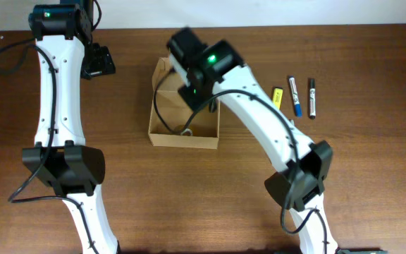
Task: Pack container
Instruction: 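Carry the tape roll into the box and release it, then return the right gripper and grasp the yellow highlighter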
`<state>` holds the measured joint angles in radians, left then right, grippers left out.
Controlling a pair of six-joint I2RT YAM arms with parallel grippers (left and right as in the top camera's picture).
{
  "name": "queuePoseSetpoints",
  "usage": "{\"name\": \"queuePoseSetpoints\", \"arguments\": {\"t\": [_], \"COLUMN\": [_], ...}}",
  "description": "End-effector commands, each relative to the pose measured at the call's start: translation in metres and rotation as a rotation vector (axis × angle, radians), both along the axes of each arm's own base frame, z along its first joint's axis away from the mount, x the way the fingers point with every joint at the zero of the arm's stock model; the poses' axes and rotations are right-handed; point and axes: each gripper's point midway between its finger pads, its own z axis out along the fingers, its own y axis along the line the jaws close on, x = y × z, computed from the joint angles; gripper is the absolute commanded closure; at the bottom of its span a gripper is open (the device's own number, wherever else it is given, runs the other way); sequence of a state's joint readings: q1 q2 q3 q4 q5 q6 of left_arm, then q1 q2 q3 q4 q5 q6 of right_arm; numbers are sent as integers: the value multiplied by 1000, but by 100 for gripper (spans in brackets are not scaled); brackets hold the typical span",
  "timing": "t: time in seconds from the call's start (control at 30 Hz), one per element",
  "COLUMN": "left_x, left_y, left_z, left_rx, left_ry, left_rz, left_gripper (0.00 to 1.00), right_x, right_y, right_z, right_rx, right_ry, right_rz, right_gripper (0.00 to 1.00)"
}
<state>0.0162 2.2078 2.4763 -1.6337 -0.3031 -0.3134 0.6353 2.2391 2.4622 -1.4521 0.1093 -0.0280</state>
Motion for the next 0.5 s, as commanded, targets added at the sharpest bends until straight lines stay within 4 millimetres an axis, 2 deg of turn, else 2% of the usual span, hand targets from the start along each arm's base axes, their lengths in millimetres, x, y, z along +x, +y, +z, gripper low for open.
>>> {"name": "queuePoseSetpoints", "arguments": {"t": [0.0,0.1,0.2,0.27,0.47], "left_x": [0,0,0,0,0], "left_y": [0,0,0,0,0], "left_z": [0,0,0,0,0], "left_rx": [1,1,1,1,1], "left_ry": [1,1,1,1,1], "left_rz": [-5,-5,-5,-5,-5], "left_gripper": [0,0,0,0,0], "right_x": [21,36,50,58,66], "right_y": [-29,-72,-119,-149,-218], "right_z": [63,80,73,58,-2], "right_rx": [14,1,8,19,52], "right_ry": [-179,-226,-189,-135,63], "right_rz": [-111,-240,-397,-483,-665], "right_gripper": [51,49,49,49,45]}}
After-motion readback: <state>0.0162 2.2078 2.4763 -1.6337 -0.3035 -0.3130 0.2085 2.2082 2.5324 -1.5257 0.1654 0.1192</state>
